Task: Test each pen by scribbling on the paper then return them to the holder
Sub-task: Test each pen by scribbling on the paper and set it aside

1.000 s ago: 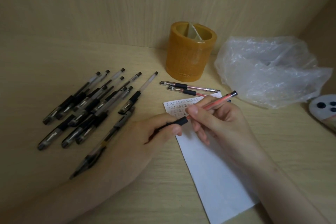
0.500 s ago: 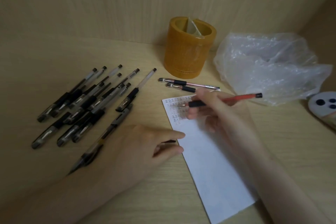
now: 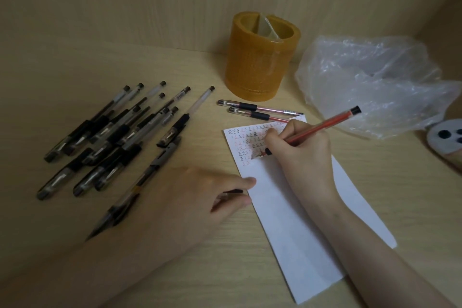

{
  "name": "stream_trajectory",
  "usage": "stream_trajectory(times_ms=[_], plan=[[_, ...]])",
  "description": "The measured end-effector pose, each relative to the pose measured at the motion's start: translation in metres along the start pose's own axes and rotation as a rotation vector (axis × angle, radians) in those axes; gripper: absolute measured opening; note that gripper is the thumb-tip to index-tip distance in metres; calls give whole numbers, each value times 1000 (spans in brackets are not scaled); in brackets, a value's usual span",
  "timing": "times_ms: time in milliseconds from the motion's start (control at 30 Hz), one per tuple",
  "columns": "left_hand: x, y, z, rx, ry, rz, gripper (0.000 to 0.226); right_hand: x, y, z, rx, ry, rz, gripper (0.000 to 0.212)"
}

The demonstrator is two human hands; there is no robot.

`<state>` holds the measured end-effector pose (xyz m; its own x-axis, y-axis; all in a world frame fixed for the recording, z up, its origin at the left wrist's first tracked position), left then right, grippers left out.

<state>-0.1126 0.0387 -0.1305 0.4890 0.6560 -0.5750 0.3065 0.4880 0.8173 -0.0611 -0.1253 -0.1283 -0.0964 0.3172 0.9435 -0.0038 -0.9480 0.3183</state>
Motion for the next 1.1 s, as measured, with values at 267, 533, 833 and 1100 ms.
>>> stream_trajectory(times_ms=[267,533,833,1100], plan=[[-1,1,0,-11,39,0,29,-1,0,0,35,32,29,30],[3,-2,1,-40,30,-6,31,-3,-1,1,28,44,-16,34],[2,0,0,-43,41,7,31,-2,0,1,21,44,14,34],[2,-1,0,-38,62,20,29,0,-1,0,29,33,6,28]])
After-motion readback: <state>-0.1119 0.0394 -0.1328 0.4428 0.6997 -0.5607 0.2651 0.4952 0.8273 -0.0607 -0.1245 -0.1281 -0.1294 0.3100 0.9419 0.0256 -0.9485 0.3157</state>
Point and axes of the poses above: each hand's wrist, its own z-axis towards the middle knuckle, its own y-axis out of the back of the hand, x = y × z, the point moved 1 cm from there along z, towards the middle knuckle, and after that the axes turned 14 degrees about x, right-handed, at the moved point
